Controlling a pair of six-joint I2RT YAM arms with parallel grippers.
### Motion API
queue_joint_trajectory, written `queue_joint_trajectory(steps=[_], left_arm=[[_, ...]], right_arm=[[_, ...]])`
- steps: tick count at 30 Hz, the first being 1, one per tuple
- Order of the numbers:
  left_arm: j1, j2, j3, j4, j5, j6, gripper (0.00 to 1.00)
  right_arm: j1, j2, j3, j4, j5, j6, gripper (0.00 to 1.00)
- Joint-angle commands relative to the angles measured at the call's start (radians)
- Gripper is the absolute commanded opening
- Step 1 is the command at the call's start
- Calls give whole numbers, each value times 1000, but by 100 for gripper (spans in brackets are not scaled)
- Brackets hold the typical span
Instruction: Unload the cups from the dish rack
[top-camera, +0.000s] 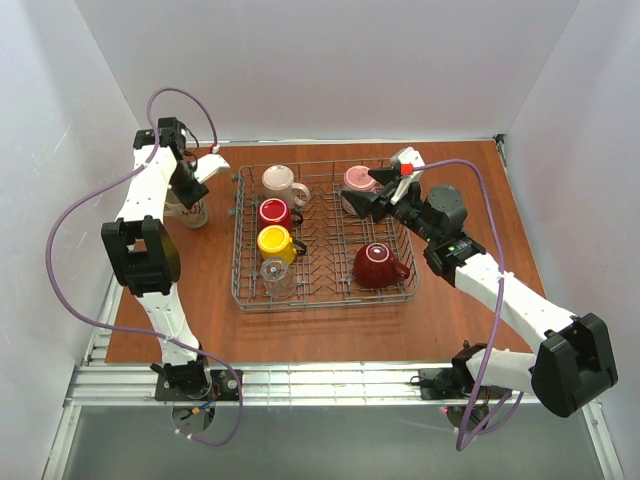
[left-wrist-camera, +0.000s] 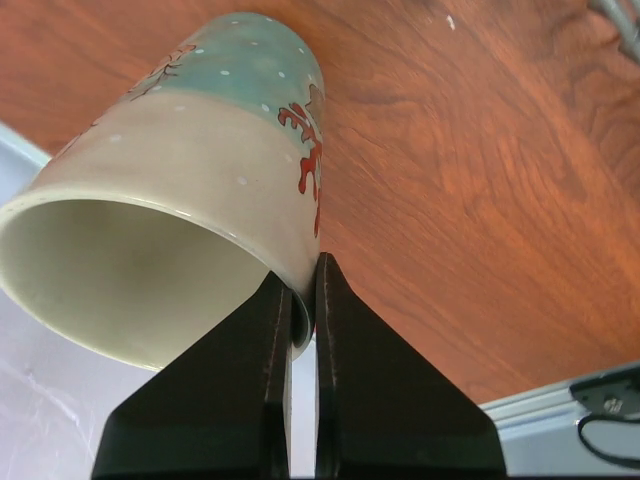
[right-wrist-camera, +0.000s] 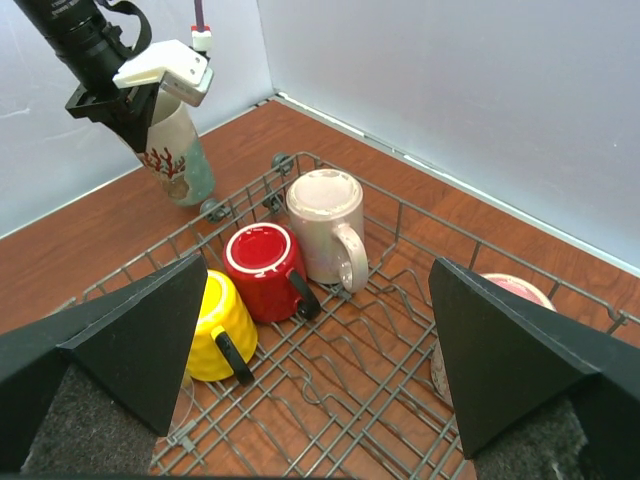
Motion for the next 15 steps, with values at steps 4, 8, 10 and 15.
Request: queue_joint_trajectory(steps=[4,8,10,15], left_arm=[[8,-25,64,-55,-31,118,0],[8,10,69,-57,-42,137,0],[8,19,67,-60,-39,149,0],[8,39,69,-55,-52,178,0]], right_arm=[[11,-27,-18,4,9,-28,85],[15,-22,-16,4,7,-33,85],[15,-21,-16,4,7,-36,85],[16,-18,-21,4,7,-42,85]])
